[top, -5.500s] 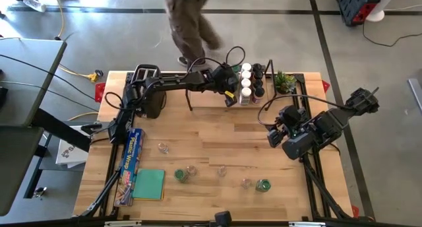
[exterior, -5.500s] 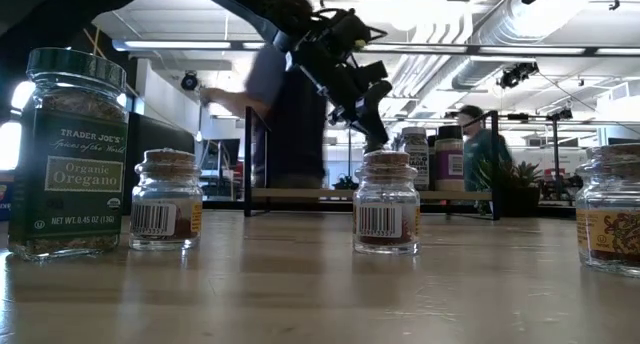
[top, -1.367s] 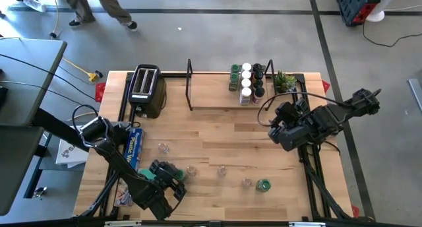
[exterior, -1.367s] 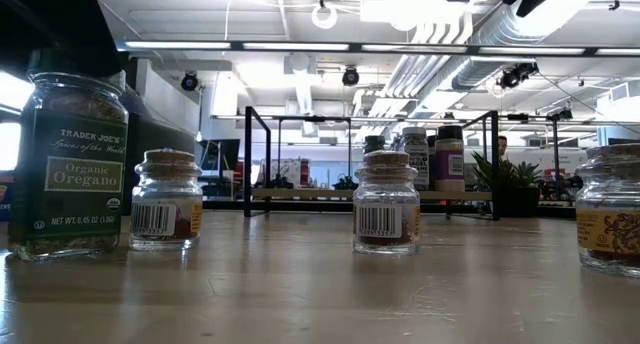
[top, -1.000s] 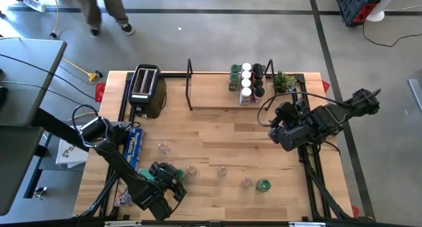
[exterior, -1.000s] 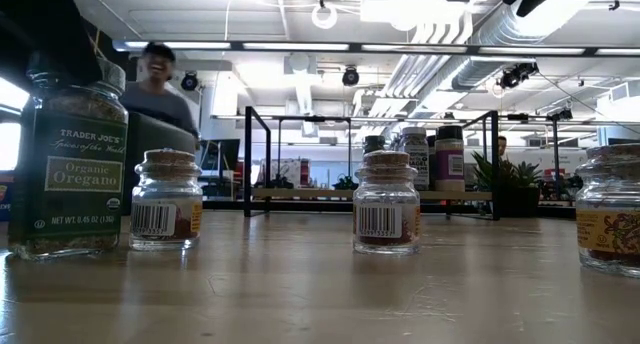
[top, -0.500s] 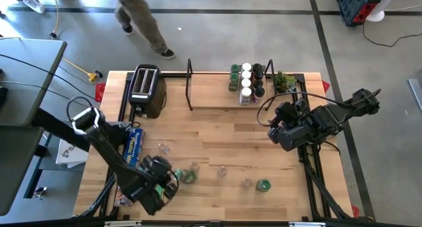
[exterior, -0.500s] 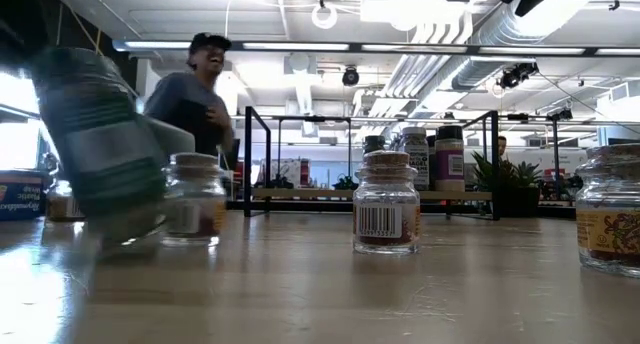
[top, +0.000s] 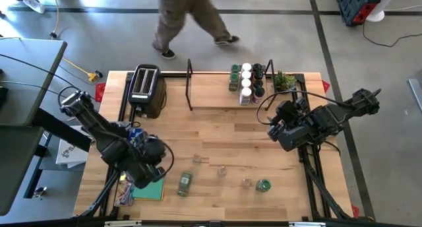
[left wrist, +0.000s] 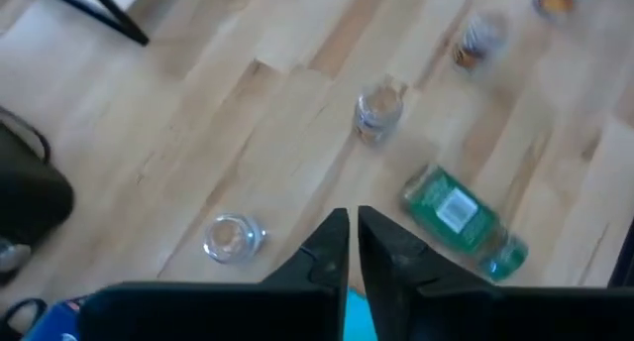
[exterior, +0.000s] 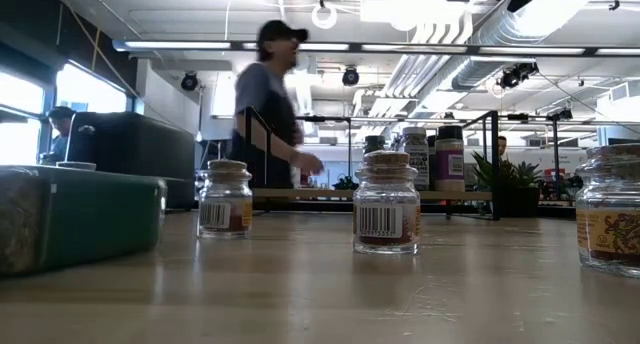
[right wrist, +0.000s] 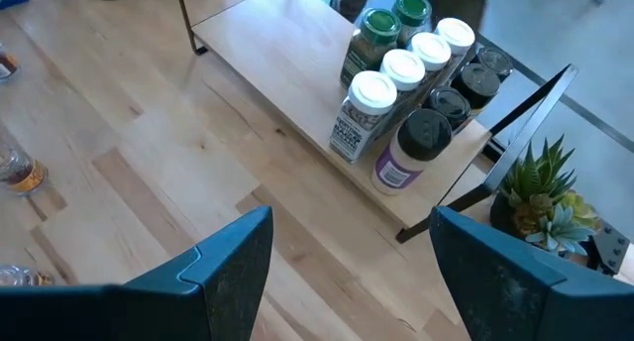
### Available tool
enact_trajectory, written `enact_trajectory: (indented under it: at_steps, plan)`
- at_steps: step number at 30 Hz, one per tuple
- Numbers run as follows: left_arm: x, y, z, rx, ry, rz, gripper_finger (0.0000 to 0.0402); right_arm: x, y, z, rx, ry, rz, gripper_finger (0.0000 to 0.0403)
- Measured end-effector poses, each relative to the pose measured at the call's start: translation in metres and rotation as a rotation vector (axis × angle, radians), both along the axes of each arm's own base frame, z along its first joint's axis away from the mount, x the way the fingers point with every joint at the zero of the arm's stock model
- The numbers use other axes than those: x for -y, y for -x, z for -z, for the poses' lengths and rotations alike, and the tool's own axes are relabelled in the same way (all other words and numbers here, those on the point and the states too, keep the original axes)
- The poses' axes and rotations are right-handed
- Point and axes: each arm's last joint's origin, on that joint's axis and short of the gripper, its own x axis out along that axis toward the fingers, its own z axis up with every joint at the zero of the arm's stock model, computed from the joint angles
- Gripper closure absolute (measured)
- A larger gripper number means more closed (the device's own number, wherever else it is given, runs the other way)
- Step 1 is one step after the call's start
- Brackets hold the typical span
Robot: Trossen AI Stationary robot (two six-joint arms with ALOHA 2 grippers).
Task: Shelf spices
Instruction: Put the left green spice bottle on the shelf and align with the other green spice bottles
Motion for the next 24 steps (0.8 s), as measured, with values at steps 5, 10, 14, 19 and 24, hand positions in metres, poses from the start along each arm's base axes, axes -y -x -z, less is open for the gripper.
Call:
enact_trajectory:
  at_steps: [5,10,14,19,24]
  plan:
    - [0.0,-0.003,0.001,-0.08,0.01,0.133,0.0337,0.0,0.0,0.0,0.001,-0.002,0.0,0.0135]
    - [-0.001,-0.005,0.0,-0.165,0.059,0.308,0.028,0.0,0.0,0.0,-0.007,-0.014,-0.003,0.0135]
    - [-0.008,-0.009,-0.007,-0.145,0.112,0.372,0.024,-0.003,0.001,0.001,-0.02,-0.039,-0.019,0.0135]
    - [-0.022,-0.014,-0.014,-0.092,0.097,0.358,0.0209,-0.004,0.001,0.001,-0.012,-0.034,-0.025,0.0135]
    - [-0.029,-0.019,-0.017,-0.062,0.075,0.386,0.0197,-0.009,-0.004,-0.001,0.016,-0.127,-0.052,0.0135]
